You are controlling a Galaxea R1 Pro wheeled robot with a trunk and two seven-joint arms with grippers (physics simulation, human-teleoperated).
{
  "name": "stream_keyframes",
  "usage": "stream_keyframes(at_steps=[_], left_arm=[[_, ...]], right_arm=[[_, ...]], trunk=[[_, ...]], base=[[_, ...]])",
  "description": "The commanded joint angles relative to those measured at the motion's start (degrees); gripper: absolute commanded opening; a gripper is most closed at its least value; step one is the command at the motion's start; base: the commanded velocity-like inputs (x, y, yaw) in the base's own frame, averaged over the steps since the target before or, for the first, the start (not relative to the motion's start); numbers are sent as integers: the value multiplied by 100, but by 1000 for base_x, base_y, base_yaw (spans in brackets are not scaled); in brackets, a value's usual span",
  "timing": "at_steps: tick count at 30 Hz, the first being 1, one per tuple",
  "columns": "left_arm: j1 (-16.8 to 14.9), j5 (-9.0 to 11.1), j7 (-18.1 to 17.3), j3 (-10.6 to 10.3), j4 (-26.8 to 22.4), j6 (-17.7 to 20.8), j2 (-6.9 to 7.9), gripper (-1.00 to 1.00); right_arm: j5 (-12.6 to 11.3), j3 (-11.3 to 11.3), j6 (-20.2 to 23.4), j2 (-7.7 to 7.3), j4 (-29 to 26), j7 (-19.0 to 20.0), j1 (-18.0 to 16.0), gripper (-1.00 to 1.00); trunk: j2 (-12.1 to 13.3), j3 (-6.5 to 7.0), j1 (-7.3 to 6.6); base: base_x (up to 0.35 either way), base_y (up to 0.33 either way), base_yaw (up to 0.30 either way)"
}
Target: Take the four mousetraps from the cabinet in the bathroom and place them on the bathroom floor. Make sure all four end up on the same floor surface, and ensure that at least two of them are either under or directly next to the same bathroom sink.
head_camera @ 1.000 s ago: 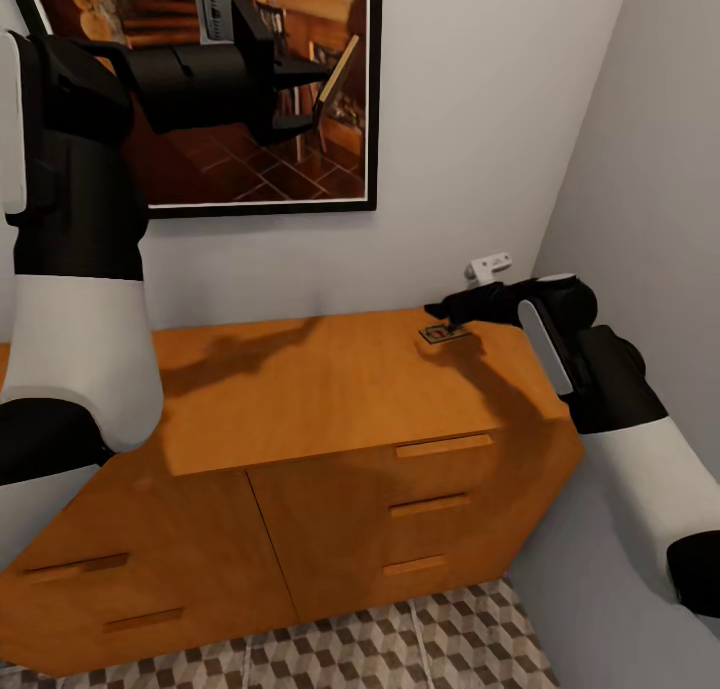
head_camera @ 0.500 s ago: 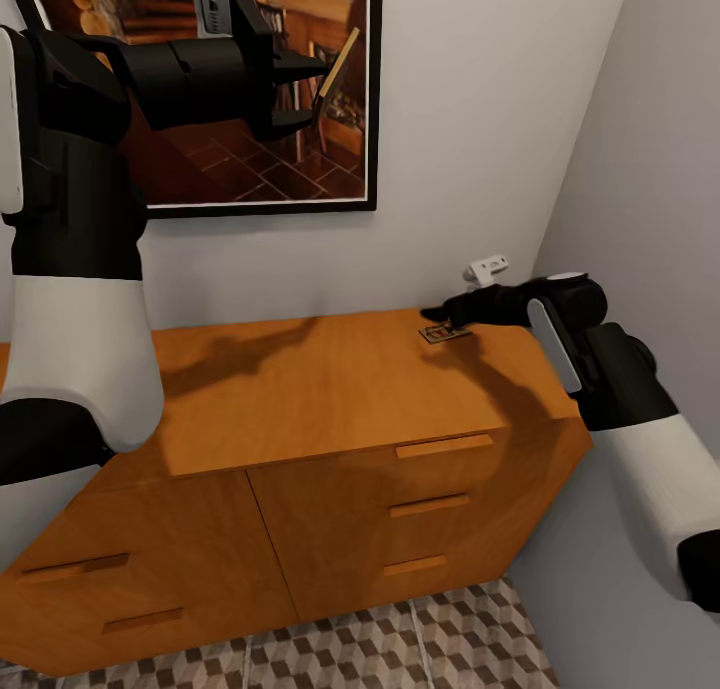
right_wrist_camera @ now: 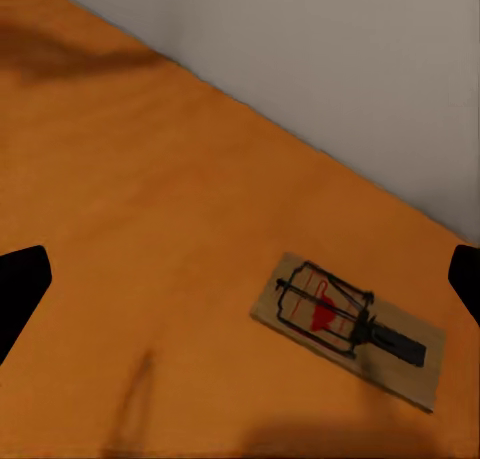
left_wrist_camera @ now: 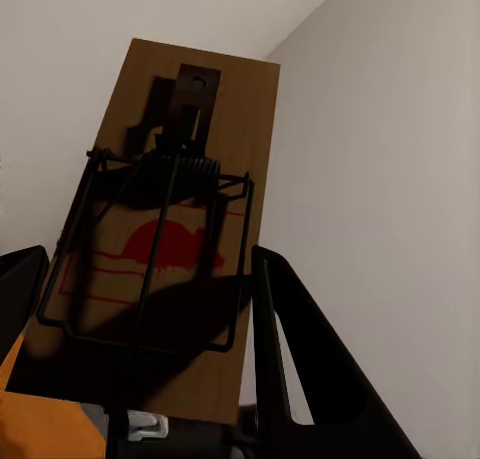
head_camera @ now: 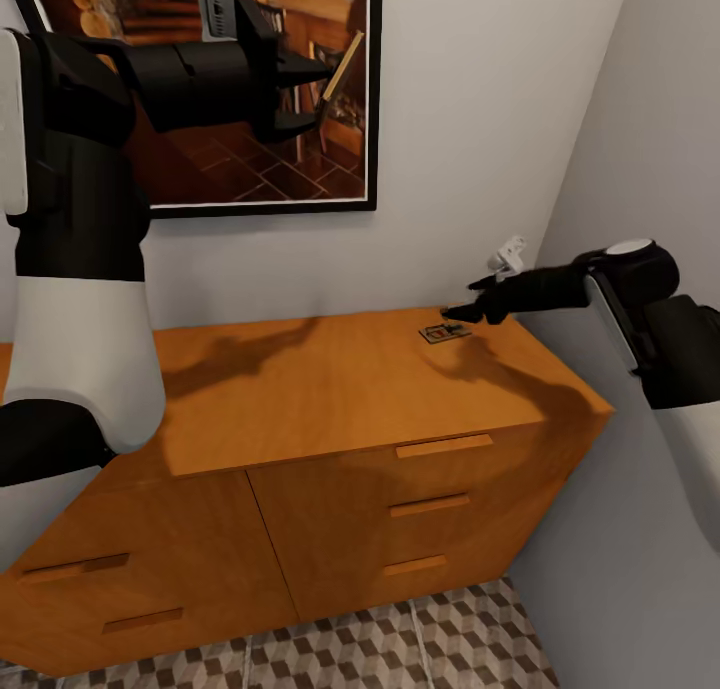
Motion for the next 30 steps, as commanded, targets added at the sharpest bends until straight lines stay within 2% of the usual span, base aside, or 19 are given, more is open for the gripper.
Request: stream_keyframes(at_steps=[1,4,5,7,11,15,19,23,30], left_arm=[[-5,40,57,-28,-3,13,0,-100],[-5,40,63,-98,-9,14,16,-100],[-5,40,63,-105,-10,15,21,-100],[-3,40,65,-126,-8,15,37,-100],[2,40,65,-156,-5,15,41,-100],[3,40,66,-285,-5,15,28,-100],[4,36,66,-419,-7,15,23,-100],[10,33,66,-455,-2,12,41,-100],[20,31,66,-470,4,8,41,-100]], right_arm=[[185,12,-117,-25,-4,279,-18,100],[732,12,-517,-49,-7,959,-35,100],[848,12,-589,-50,-9,1087,-39,100],[1276,6,-827,-52,-10,1550,-48,100],[1683,-11,-1079,-55,0,2033,-56,100],[1806,-28,-1263,-69,6,2201,-105,100],[1840,-17,-1327,-173,3,2248,-146,100],[1870,8,-1345,-244,-3,2257,-158,100],[2187,12,-1399,-290,7,2354,-168,100]], trunk=[[-3,-6,0],[-3,-6,0],[-3,-6,0],[-3,-6,0],[-3,-6,0],[-3,-6,0],[-3,-6,0],[-3,-6,0],[-3,-6,0]], base=[[0,0,0],[0,0,0],[0,0,0],[0,0,0],[0,0,0],[0,0,0],[0,0,0],[0,0,0],[0,0,0]])
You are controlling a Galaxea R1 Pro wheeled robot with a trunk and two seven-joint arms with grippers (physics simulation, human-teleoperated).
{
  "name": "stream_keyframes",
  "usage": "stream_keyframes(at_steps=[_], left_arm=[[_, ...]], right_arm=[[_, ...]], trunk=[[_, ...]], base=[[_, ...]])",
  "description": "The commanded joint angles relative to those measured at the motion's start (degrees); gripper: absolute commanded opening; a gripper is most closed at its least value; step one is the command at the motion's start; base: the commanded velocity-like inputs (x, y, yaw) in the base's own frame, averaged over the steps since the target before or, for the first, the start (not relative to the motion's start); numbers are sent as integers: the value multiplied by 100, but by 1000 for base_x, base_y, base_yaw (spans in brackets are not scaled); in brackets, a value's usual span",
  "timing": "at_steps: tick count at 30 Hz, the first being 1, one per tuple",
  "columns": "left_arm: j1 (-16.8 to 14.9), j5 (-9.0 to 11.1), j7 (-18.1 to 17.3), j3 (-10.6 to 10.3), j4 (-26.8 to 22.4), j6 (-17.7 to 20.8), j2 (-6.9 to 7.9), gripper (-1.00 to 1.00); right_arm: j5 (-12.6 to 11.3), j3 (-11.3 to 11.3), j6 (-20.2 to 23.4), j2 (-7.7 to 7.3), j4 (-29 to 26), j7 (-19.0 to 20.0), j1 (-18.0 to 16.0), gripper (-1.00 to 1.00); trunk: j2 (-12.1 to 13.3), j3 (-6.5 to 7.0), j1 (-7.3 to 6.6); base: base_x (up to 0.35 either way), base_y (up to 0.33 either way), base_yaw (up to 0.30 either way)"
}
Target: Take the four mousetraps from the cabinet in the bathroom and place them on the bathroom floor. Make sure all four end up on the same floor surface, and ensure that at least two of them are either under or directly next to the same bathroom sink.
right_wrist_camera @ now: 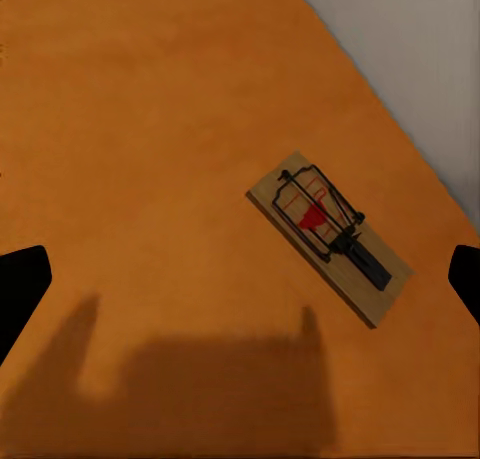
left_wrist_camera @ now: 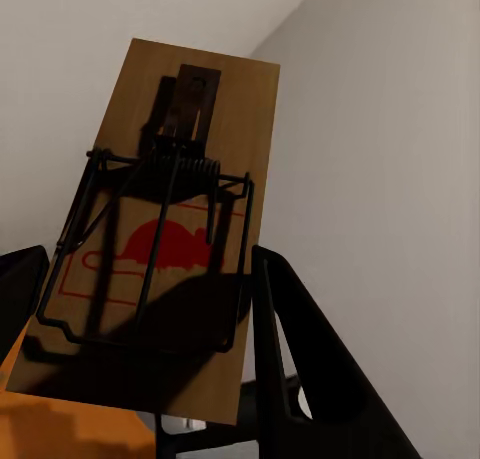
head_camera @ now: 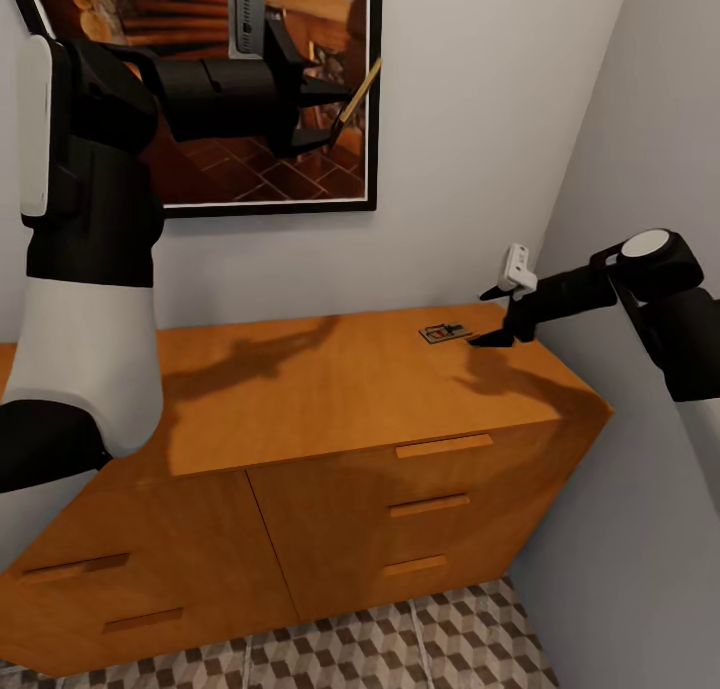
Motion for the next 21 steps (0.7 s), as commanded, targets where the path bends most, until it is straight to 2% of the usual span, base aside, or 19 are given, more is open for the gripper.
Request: stream_keyframes(at_steps=[1,11,21], left_arm=[[-5,40,54,4,-2,11,-9,-100],[0,40,61,2,-8,10,-25,-100],[4,33,57,-2,7,10,-33,-100]], right_arm=[[59,1,9,-14,-5,106,-9,100],[126,-26,-99,-79,0,524,-143,100],[123,-23,-140,-96,37,618,-221,100]], trunk=[[-3,-6,-1],[-3,-6,-1],[-3,-6,-1]], base=[[0,0,0],[0,0,0],[0,0,0]])
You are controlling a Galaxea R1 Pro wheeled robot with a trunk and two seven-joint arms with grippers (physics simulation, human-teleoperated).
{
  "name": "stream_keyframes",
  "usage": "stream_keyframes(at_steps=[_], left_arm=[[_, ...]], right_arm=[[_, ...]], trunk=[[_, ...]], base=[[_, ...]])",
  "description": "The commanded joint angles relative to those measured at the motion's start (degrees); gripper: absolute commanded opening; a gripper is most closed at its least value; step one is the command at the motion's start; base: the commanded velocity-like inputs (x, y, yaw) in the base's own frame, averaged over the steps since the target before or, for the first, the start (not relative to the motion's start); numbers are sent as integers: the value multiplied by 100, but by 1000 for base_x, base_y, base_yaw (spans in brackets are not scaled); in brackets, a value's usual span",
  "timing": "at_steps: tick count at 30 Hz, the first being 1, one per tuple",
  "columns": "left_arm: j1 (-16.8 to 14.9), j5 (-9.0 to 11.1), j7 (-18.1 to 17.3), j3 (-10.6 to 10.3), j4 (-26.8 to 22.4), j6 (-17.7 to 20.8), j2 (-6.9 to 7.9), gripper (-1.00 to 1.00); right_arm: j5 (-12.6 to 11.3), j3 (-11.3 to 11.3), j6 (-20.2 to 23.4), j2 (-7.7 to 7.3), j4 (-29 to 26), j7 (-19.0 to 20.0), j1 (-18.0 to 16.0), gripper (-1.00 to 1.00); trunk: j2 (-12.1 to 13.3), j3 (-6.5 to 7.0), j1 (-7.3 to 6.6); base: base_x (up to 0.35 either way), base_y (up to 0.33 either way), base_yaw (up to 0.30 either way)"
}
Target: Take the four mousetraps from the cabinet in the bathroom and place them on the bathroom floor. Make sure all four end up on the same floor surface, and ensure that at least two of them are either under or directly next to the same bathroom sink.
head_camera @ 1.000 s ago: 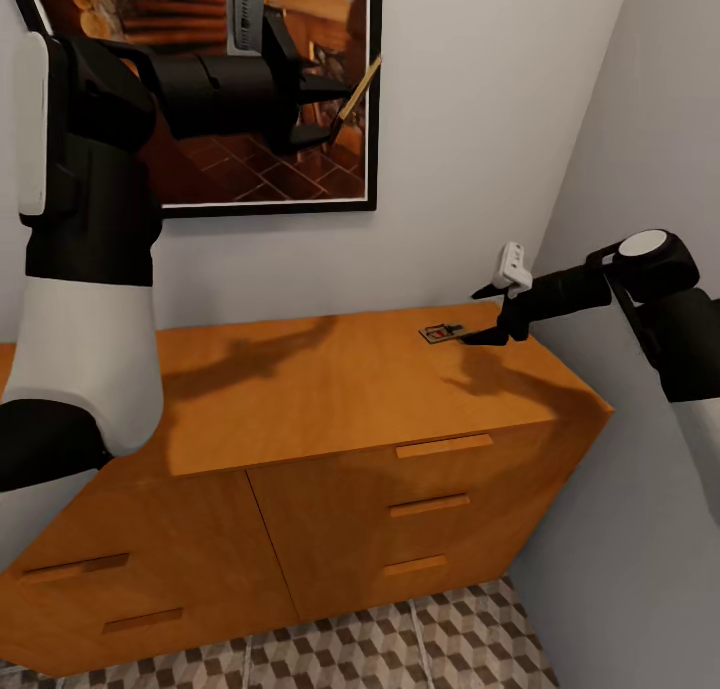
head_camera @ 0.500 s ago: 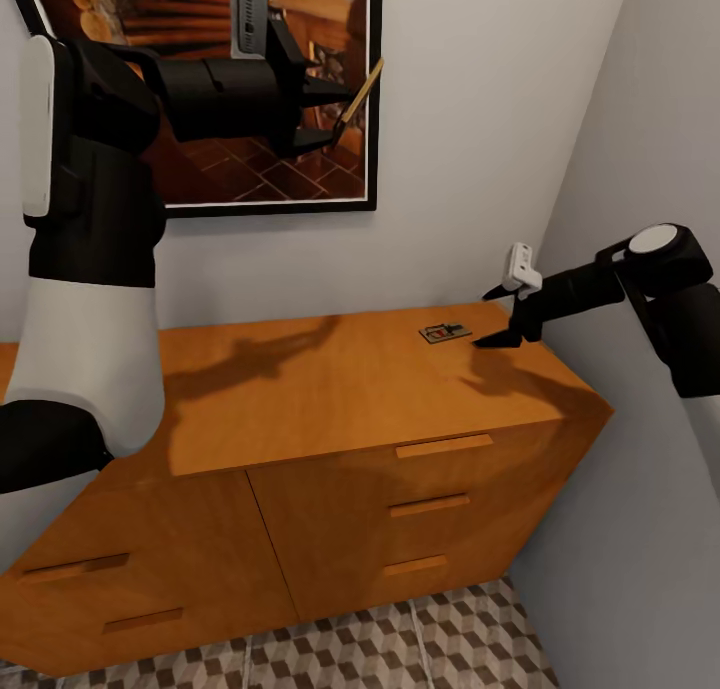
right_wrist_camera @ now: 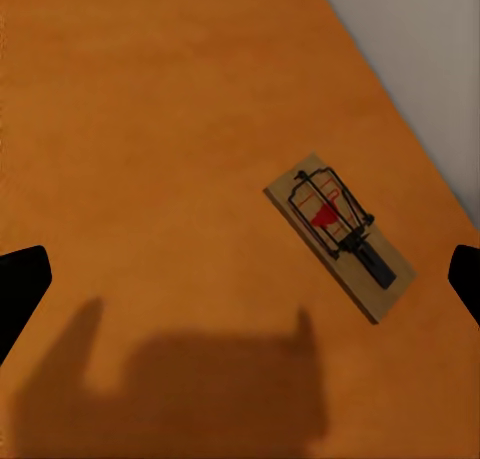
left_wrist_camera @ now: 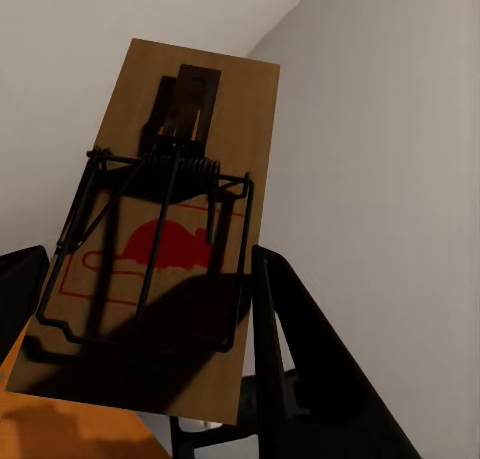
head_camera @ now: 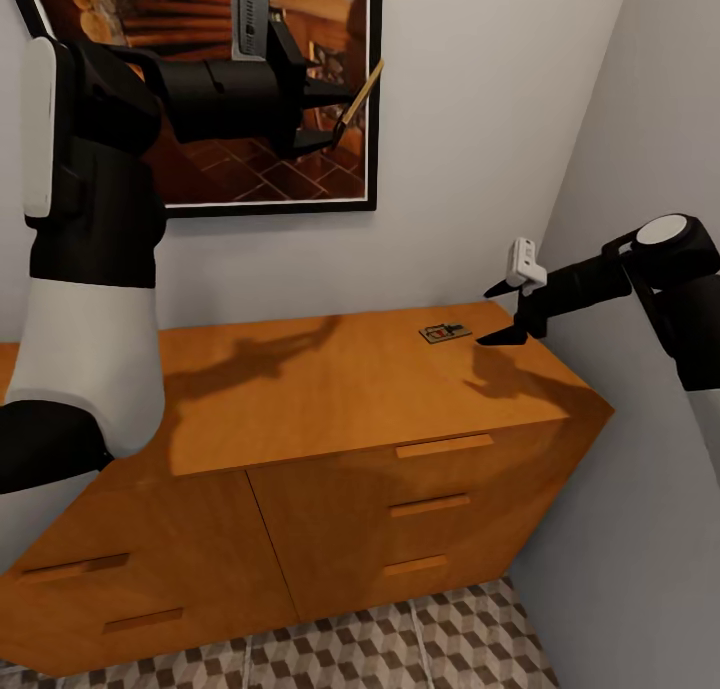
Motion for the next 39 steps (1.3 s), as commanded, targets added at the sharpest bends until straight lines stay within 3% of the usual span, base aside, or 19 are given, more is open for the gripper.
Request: stream_keyframes(at_steps=[1,14,39], left_arm=[[-6,38,53,5,-2,12,-4,-100],[-5,28,52,-3,72,12,-18,-100],[-5,88,-13,18,-153,4,-30,-100]], right_arm=[[24,8,46,-4,-1,34,-8,100],[5,0,-145,-7,63,410,-118,100],[11,35,-148,9,62,442,-136,100]], trunk=[[-3,-6,-1],[-3,-6,-1],[-3,-6,-1]], base=[[0,0,0],[60,-45,0],[27,-22,0]])
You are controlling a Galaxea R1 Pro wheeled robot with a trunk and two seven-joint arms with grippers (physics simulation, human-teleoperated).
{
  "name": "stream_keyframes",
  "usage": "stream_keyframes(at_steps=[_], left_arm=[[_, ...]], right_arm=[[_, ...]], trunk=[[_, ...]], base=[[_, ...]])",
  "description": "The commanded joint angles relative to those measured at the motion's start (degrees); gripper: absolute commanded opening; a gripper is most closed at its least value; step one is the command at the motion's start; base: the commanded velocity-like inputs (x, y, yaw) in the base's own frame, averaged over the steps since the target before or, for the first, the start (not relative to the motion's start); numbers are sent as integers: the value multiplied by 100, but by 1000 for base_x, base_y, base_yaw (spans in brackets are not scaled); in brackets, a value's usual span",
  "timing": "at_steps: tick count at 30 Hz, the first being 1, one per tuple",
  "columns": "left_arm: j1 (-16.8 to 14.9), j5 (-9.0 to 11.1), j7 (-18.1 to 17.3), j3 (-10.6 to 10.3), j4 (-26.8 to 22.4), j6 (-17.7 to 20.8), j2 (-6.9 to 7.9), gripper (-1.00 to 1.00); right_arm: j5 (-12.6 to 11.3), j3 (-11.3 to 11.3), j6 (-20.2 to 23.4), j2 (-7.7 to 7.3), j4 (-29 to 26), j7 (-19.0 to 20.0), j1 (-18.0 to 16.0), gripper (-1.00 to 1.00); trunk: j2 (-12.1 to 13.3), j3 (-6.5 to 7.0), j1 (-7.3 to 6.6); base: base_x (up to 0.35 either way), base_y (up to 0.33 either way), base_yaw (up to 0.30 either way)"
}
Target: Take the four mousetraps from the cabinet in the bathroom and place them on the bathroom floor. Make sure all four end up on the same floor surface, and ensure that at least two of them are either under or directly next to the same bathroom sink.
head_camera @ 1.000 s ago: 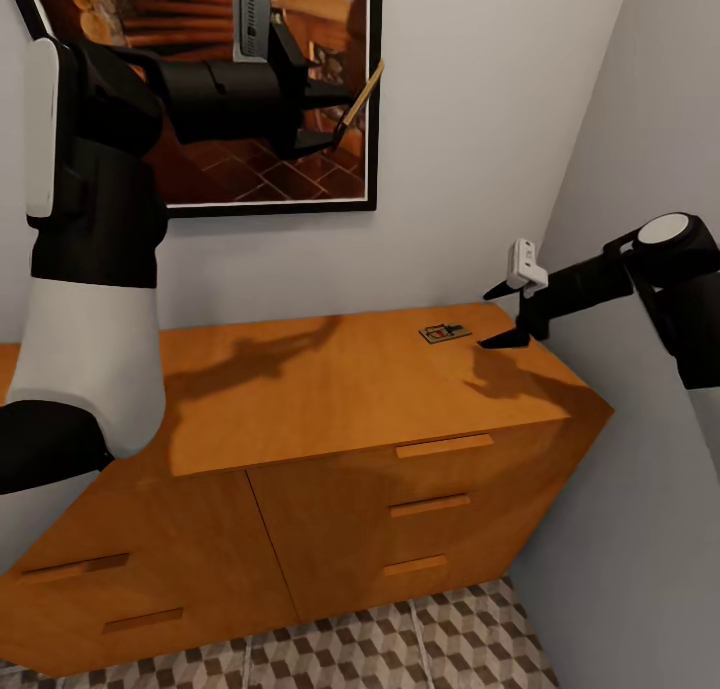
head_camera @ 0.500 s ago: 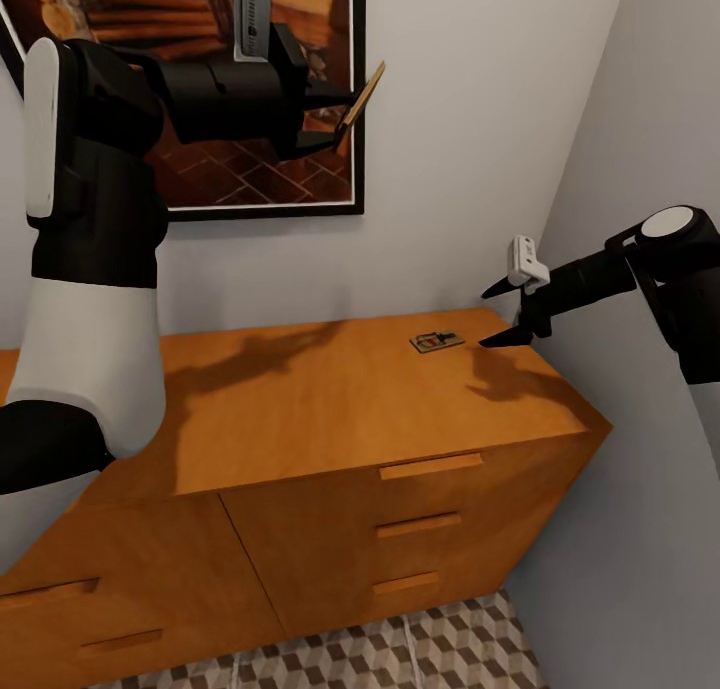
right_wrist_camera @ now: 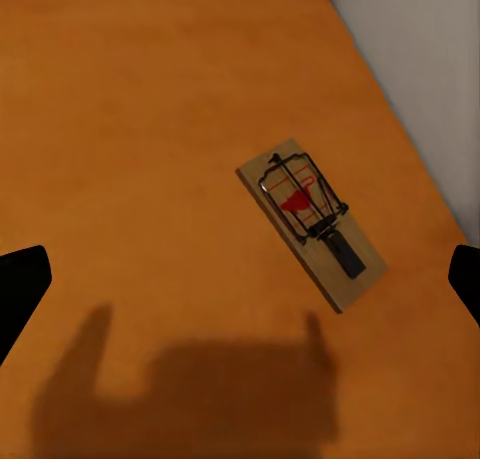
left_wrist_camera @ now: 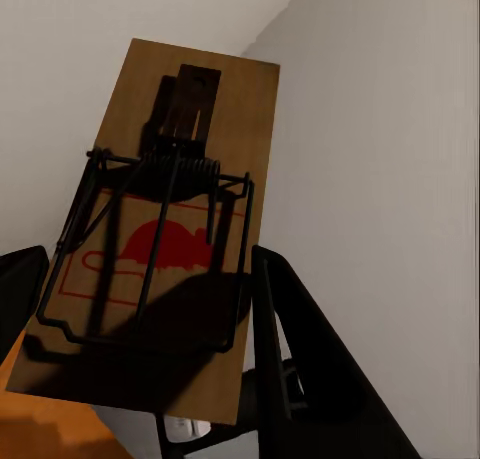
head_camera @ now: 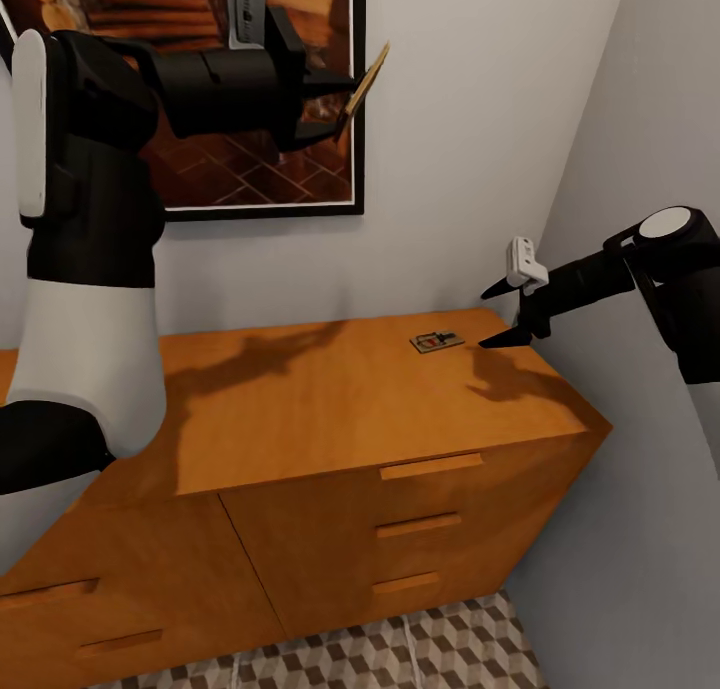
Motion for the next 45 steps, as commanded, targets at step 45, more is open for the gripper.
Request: stream_keyframes(at_steps=[45], left_arm=[[-102,355,-418,159,-244,30,5,-100]], right_arm=[[116,29,353,-133,-246,54,-299,100]], trunk=[[-3,-6,0]], base=[[40,23,0]])
